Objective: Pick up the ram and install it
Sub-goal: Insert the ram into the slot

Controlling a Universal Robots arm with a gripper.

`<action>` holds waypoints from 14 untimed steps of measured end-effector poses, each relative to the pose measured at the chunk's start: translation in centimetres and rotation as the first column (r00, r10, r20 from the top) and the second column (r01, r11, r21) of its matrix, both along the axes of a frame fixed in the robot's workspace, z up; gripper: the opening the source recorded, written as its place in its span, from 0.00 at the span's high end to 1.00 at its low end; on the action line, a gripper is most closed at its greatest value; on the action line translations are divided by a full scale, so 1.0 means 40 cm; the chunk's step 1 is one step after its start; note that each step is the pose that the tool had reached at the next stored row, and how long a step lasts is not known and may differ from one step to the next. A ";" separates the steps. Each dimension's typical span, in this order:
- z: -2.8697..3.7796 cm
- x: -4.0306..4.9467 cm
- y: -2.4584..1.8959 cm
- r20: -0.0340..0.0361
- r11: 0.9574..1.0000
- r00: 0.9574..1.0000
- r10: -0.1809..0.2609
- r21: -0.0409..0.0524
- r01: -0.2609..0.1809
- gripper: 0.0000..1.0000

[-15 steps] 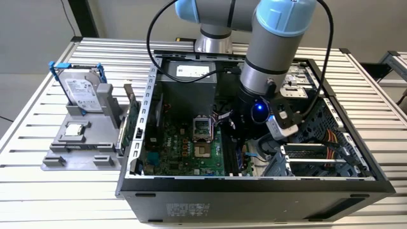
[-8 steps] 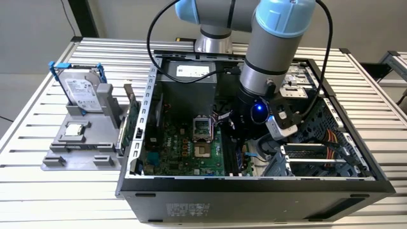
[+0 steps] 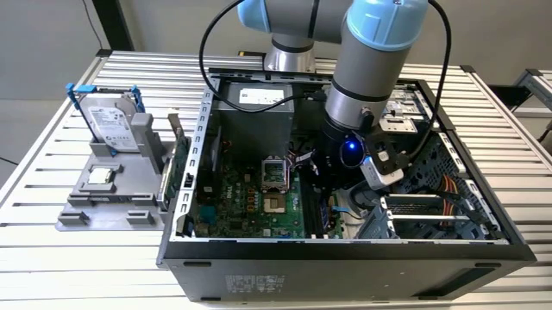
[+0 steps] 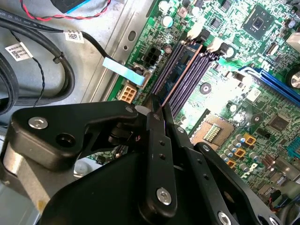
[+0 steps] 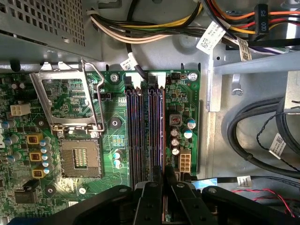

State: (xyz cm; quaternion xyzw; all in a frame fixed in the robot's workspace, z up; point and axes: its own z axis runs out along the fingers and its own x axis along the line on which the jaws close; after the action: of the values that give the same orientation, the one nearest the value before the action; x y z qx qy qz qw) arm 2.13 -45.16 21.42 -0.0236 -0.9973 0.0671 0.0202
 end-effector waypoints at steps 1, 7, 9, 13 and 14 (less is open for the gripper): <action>0.000 0.000 0.000 0.000 1.000 1.000 0.000 0.000 0.000 1.00; 0.000 0.000 0.000 0.000 1.000 1.000 0.000 0.000 0.000 1.00; -0.004 0.000 0.000 0.000 1.000 1.000 0.000 0.001 0.000 1.00; -0.008 0.000 0.000 0.000 1.000 1.000 0.000 0.000 0.000 1.00; -0.008 0.000 0.000 0.000 1.000 1.000 0.000 0.000 0.000 1.00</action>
State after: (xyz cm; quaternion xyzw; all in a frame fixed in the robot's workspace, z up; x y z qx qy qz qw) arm 2.14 -45.16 21.11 -0.0236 -0.9973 0.0671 0.0202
